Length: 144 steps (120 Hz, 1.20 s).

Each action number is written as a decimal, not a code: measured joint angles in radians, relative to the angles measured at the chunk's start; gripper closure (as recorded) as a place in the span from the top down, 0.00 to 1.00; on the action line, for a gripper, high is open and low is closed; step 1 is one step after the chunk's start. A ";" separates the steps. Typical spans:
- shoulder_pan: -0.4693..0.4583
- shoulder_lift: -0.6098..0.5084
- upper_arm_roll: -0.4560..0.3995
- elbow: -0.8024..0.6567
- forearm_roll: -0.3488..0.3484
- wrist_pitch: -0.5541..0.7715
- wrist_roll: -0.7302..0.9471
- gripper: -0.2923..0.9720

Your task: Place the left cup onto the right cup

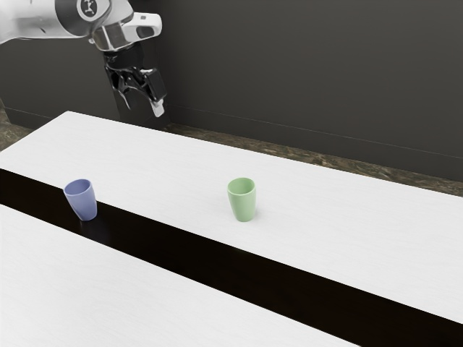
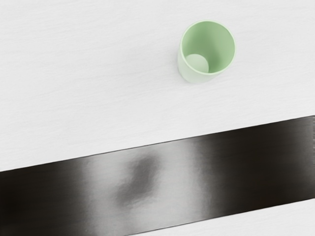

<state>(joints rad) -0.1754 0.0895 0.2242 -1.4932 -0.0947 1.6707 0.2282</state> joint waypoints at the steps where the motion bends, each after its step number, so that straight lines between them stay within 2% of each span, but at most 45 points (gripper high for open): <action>1: 0.000 0.000 0.000 0.000 0.000 0.000 0.000 0.77; 76: -0.002 -0.012 0.004 -0.028 -0.005 -0.004 0.001 0.77; 108: -0.020 -0.087 0.065 -0.180 -0.001 0.000 -0.001 0.77; 144: -0.025 -0.086 0.149 -0.244 0.061 0.024 -0.003 0.77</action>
<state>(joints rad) -0.2004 0.0039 0.3734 -1.7372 -0.0342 1.6950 0.2256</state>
